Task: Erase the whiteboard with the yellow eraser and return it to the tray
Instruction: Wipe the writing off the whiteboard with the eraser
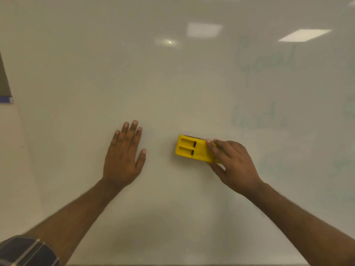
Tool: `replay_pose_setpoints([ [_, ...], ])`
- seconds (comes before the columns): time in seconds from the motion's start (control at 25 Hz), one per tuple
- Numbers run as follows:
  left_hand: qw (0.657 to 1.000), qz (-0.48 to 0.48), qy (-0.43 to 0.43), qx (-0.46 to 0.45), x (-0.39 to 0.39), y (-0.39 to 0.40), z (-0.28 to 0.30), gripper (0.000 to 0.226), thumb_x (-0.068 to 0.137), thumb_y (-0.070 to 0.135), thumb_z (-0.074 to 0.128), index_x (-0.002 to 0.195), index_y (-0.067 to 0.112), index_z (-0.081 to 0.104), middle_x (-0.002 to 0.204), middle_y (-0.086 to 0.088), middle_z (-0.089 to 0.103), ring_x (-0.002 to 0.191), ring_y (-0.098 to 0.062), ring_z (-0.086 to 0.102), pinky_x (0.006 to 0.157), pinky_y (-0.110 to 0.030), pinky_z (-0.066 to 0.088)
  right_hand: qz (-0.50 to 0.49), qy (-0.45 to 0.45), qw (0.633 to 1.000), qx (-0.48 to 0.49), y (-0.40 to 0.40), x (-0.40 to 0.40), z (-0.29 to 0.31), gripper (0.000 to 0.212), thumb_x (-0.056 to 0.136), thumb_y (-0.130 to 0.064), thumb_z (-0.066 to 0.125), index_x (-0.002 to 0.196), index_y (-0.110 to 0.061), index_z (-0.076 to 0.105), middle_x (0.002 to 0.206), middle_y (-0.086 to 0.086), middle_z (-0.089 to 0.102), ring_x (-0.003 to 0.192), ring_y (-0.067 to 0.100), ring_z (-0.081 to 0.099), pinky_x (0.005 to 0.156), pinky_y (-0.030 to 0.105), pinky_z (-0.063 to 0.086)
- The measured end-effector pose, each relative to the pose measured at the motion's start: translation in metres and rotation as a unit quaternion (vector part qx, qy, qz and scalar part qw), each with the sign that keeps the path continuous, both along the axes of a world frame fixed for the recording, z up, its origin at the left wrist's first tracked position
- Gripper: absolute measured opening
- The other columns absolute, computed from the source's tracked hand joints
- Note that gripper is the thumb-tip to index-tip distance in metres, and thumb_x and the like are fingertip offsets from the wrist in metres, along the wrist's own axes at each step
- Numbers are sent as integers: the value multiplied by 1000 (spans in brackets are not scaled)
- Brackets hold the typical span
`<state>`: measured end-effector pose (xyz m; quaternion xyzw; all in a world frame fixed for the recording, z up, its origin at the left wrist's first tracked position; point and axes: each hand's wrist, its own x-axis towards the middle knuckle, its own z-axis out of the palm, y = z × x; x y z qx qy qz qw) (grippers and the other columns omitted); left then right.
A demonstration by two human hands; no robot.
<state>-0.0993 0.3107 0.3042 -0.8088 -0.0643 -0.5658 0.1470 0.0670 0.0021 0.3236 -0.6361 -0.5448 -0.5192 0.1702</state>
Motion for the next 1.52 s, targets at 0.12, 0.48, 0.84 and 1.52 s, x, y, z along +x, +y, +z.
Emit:
replay_pose_setpoints([
  [0.12, 999, -5, -9, 33, 9, -22, 50, 65, 104, 37, 40, 160, 9, 23, 169, -7, 18, 157, -27, 16, 127, -47, 18, -9, -9, 999, 34, -14, 3, 37, 55, 94, -33, 61, 142, -11, 47, 122, 12, 61, 102, 31, 58, 89, 39, 43],
  [0.48, 998, -27, -36, 46, 69, -108, 186, 68, 104, 43, 35, 160, 6, 21, 169, -8, 16, 157, -25, 13, 127, -45, 19, -52, -51, 996, 54, -78, 42, 157, 58, 92, -39, 58, 143, -15, 46, 119, 8, 61, 103, 29, 57, 86, 36, 40],
  [0.84, 995, -59, -68, 36, 127, -160, 248, 61, 105, 33, 28, 159, 6, 23, 168, -6, 17, 157, -23, 13, 128, -41, 14, -57, -69, 996, 24, -128, 84, 197, 57, 94, -40, 55, 147, -22, 41, 127, 0, 58, 108, 24, 56, 91, 32, 39],
  [1.52, 996, 10, -62, 62, 153, -144, 236, 64, 105, 37, 26, 160, 4, 16, 170, -10, 11, 158, -25, 9, 127, -44, 18, -43, -152, 986, 51, -98, 116, 265, 57, 90, -32, 63, 142, -13, 48, 121, 13, 62, 99, 36, 59, 83, 40, 44],
])
